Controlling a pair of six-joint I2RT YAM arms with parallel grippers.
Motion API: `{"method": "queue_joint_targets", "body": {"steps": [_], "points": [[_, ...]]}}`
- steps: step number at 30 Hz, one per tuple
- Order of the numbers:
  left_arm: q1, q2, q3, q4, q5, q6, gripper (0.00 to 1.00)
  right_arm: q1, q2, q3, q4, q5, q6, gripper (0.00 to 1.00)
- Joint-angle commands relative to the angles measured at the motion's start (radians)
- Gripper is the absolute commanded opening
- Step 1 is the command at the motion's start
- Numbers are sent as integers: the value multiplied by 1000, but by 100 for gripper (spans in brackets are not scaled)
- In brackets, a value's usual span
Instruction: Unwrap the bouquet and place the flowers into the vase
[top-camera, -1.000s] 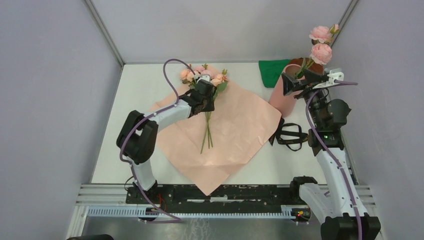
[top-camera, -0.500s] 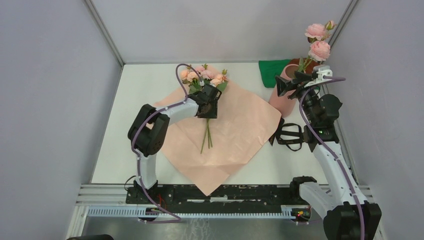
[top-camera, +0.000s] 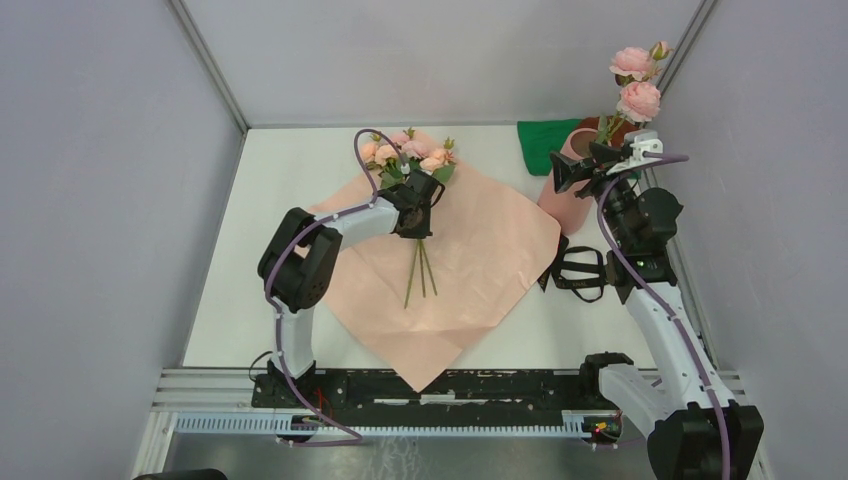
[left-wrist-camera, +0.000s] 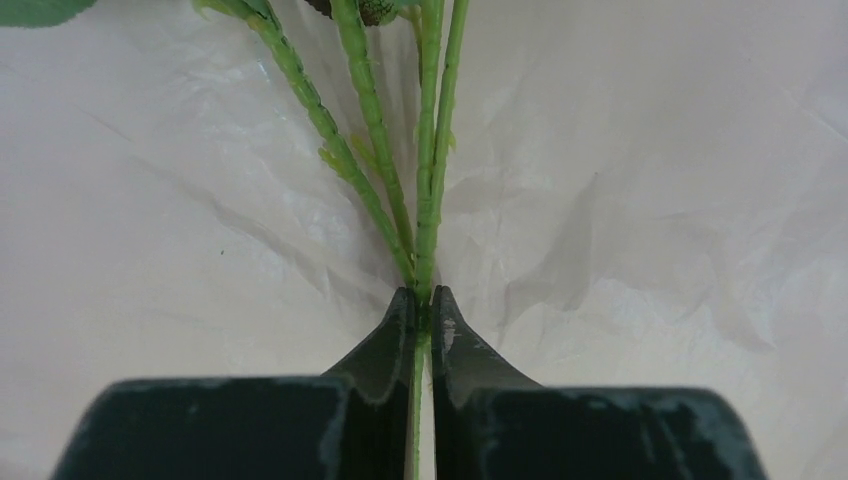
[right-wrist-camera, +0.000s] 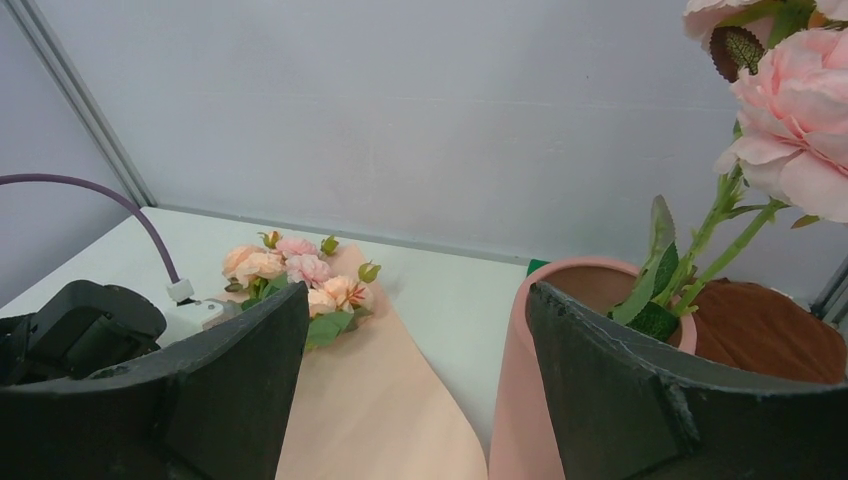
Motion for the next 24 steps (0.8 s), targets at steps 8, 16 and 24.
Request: {"method": "queue_joint_targets", "body": {"steps": [8,16,24], "points": [[-32,-83,-1,15,-122,1,2,18,36,6,26,-5,-6,86],[-54,-238,-42,66,-112,-3,2,75,65,21,19,-2,-36,87],[-59,-279,-48,52,-124,-8,2,118,101,40,10,-1,-44,87]]}}
